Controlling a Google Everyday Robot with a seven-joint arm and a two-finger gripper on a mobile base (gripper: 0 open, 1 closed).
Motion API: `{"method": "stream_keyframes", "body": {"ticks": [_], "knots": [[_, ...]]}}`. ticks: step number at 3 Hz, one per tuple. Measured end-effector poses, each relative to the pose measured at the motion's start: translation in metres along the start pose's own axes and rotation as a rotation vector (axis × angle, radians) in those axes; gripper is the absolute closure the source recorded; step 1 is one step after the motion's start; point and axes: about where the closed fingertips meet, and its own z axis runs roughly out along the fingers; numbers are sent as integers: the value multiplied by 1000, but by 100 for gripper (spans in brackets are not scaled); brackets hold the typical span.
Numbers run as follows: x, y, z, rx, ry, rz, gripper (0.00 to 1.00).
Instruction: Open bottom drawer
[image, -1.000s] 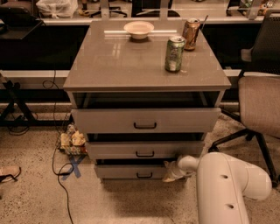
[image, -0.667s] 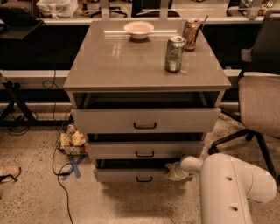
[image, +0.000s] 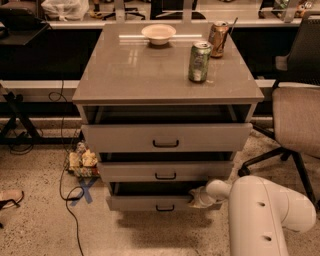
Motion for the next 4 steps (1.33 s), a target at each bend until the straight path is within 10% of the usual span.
{"method": "stream_keyframes", "body": {"ticks": [4], "knots": [[-2,6,5,-10,-4,0,4]]}}
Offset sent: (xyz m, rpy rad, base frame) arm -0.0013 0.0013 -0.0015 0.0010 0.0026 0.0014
